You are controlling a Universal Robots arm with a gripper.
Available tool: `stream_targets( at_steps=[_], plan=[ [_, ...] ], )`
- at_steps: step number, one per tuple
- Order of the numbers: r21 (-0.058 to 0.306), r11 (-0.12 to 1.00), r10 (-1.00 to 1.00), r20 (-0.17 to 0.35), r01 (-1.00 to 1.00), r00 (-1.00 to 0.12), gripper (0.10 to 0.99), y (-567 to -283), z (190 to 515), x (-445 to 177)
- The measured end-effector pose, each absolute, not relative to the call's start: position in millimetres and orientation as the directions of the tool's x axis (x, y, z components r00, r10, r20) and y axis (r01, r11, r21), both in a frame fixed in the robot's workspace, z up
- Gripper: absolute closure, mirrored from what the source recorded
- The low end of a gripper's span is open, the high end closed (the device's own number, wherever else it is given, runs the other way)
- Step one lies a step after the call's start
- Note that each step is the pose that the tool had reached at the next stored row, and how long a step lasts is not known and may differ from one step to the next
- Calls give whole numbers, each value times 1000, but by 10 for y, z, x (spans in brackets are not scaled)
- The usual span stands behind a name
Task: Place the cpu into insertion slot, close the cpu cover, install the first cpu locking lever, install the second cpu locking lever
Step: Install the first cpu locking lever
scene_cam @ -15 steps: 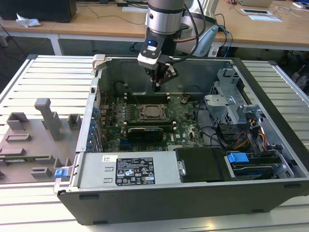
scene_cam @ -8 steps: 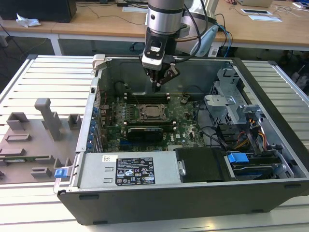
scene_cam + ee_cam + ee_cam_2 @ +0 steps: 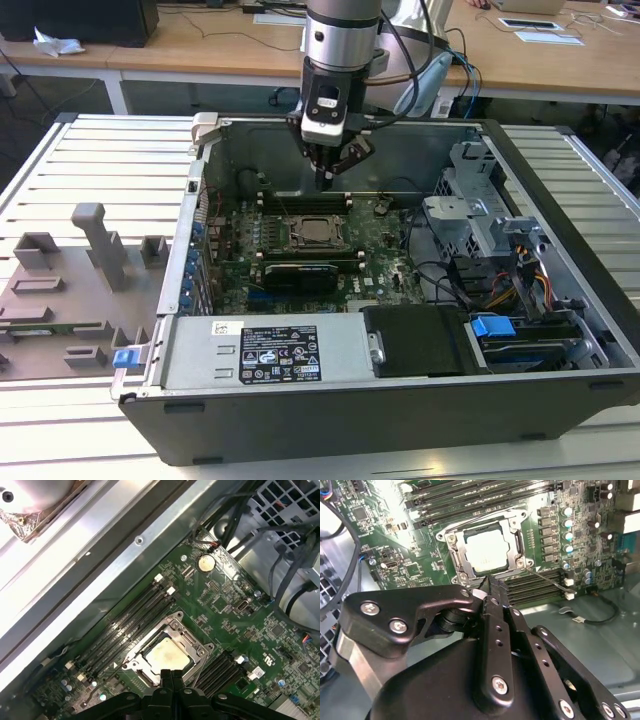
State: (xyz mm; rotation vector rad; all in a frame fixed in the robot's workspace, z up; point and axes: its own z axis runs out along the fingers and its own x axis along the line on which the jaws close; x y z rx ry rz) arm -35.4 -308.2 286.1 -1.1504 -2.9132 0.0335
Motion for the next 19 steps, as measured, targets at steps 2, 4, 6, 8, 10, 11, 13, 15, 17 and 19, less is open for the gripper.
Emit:
stream_targets(
  at_steps=[2, 4, 6, 8, 10, 11, 13, 15, 17, 19],
  plan=[
    [-23, 745, 667, 1, 667, -745, 984, -3082, 2861, -354],
    [-23, 757, 653, 1, 653, -757, 984, -3082, 2861, -354],
    [-23, 771, 636, 1, 636, -772, 984, -3082, 2861, -354],
    [-23, 790, 612, 1, 612, -791, 984, -3082, 2861, -354],
    [-23, 807, 590, 1, 590, -807, 984, -3082, 2861, -354],
    [-23, 817, 576, 1, 576, -817, 984, -3082, 2861, -354],
    [-23, 827, 562, 1, 562, -827, 984, -3082, 2861, -354],
    [-23, 837, 546, 1, 546, -838, 984, -3082, 2861, -354],
    [-23, 856, 516, 1, 516, -856, 984, -3082, 2861, -354],
    [-23, 866, 500, 1, 500, -866, 984, -3082, 2861, -354]
  ],
)
